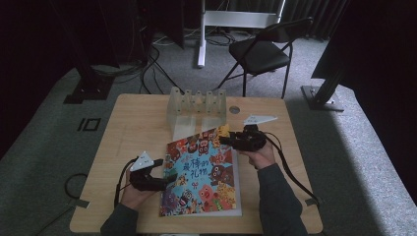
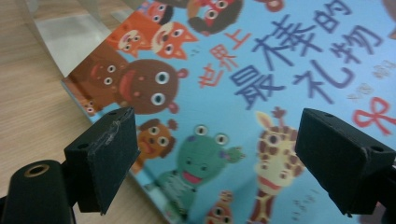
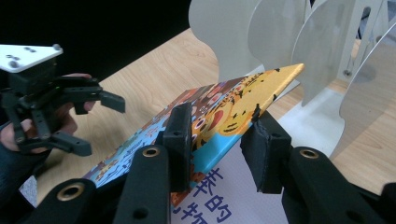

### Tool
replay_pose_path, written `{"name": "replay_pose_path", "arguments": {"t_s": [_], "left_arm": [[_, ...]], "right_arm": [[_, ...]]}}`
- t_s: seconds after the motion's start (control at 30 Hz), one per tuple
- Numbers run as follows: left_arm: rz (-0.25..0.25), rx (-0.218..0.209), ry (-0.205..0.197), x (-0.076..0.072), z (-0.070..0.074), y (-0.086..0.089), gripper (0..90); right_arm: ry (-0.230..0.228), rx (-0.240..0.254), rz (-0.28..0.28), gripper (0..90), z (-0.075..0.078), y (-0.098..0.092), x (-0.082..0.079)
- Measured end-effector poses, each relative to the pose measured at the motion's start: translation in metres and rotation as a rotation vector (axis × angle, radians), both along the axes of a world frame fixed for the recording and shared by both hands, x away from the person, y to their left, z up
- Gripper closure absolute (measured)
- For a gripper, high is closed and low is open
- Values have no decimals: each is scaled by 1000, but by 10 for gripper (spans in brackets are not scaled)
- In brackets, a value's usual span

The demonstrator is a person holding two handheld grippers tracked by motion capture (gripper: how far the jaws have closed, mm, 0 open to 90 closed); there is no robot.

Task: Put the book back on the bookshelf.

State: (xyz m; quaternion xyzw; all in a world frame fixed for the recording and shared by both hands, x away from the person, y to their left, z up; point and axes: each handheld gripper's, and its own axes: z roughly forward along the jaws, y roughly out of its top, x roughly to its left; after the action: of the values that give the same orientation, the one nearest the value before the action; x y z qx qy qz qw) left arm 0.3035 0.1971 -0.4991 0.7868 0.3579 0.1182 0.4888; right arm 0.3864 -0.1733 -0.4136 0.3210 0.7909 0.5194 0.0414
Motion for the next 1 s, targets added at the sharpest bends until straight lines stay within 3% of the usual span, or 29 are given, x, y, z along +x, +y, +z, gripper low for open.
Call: {"name": "replay_pose_path", "arguments": {"t_s": [0.6, 1.0], "left_arm": [[19, -19, 23, 13, -2, 5, 133], [18, -55, 48, 22, -7, 7, 133]], "right_arm": [[-47, 48, 28, 700, 18, -16, -14], [-67, 100, 47, 737, 27, -21, -20]]}}
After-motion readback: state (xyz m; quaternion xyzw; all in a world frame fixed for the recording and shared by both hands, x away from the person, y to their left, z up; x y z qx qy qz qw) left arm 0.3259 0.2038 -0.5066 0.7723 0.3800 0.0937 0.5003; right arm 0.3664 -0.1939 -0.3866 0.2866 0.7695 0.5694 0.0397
